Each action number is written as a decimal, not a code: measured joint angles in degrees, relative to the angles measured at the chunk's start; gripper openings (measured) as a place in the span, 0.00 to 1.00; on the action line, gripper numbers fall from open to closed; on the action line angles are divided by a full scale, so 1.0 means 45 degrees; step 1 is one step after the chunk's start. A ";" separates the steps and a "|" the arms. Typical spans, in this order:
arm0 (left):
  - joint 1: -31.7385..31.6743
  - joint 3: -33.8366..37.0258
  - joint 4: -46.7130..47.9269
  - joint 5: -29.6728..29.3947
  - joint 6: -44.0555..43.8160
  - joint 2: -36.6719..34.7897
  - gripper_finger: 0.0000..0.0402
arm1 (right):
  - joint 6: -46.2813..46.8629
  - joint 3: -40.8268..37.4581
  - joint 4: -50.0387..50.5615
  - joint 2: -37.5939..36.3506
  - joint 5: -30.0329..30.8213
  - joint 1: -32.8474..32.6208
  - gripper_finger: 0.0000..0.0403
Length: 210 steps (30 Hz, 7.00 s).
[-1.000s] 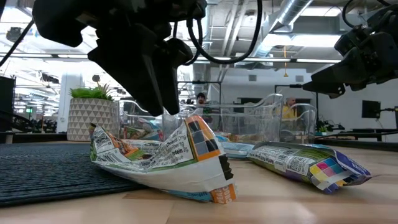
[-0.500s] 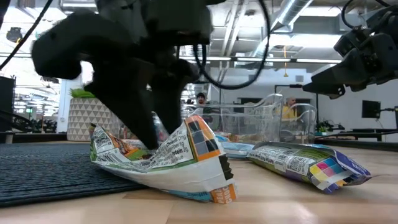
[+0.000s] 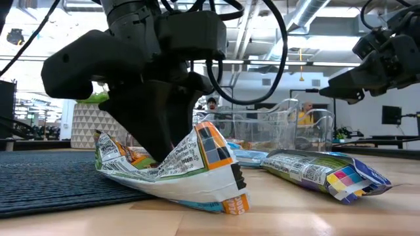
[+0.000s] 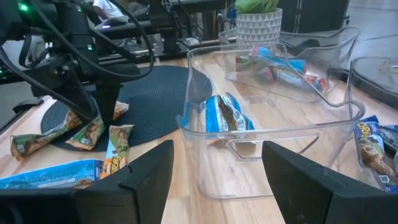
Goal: Pick and place Granola Bars by type
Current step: Put the yellow granola bar into the middle transparent bin
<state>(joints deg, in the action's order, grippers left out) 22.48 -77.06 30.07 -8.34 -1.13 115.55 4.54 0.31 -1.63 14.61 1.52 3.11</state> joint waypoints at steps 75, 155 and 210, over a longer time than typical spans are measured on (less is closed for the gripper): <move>-0.4852 -0.0032 -0.3247 -0.0908 0.4119 -0.2645 0.50 | 0.0003 0.0001 -0.0018 -0.0003 0.0000 0.0004 0.59; -0.1403 -0.1462 -0.2523 -0.0558 0.0552 0.0389 0.00 | 0.0001 0.0001 -0.0019 -0.0005 0.0000 0.0002 0.59; -0.1501 -0.0874 -0.2366 -0.0554 -0.0430 0.1016 0.61 | 0.0004 0.0001 -0.0028 -0.0005 0.0000 0.0000 0.59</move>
<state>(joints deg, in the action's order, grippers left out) 15.73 -80.99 19.43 -10.83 -3.06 120.12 4.56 0.32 -1.76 14.59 1.52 3.11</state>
